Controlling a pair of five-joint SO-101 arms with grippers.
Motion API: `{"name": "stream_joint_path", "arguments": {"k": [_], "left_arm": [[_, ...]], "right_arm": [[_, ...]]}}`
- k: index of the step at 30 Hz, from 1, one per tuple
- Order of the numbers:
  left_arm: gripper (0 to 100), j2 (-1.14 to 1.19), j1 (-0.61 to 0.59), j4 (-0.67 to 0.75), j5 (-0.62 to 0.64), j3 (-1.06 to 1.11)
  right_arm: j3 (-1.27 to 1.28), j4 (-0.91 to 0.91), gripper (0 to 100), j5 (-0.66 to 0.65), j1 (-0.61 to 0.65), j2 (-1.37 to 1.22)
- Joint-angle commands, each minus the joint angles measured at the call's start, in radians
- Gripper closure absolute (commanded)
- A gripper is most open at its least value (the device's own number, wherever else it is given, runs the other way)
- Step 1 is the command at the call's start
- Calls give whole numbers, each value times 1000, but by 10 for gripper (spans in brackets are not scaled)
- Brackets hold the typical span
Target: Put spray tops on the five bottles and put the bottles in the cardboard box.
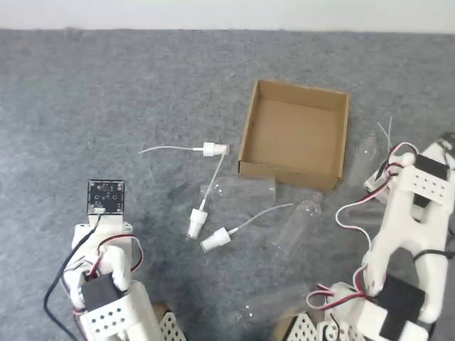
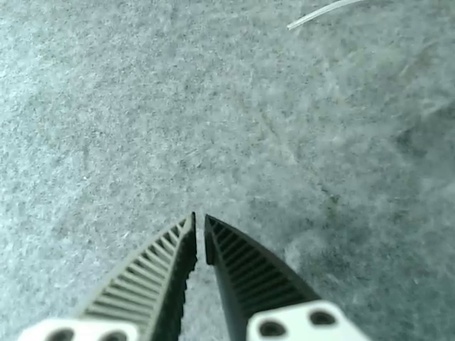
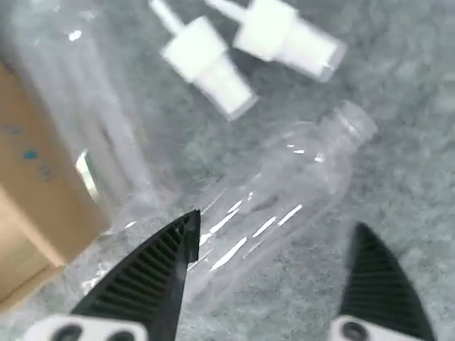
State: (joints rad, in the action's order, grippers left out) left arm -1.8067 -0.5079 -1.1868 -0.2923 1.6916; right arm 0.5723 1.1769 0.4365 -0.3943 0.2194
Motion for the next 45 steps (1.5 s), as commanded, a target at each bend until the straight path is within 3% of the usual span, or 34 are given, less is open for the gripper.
{"name": "stream_joint_path", "arguments": {"k": [1,16,22,28,33,43,45], "left_arm": [[988,-15,0,8,-6,-7],[988,-15,0,8,-6,-7],[988,-15,0,8,-6,-7],[988,-14,0,8,-6,-7],[988,-14,0,8,-6,-7],[988,-14,0,14,-8,-7],[988,-14,5,17,-60,-7]], "right_arm": [[-52,1,662,55,-31,2],[84,-125,665,52,-36,1],[91,-125,840,46,-38,1],[94,-117,853,-58,-130,2],[64,-120,854,-364,-245,15],[43,-125,854,-1270,-375,8],[43,-125,854,-1425,-386,12]]}}
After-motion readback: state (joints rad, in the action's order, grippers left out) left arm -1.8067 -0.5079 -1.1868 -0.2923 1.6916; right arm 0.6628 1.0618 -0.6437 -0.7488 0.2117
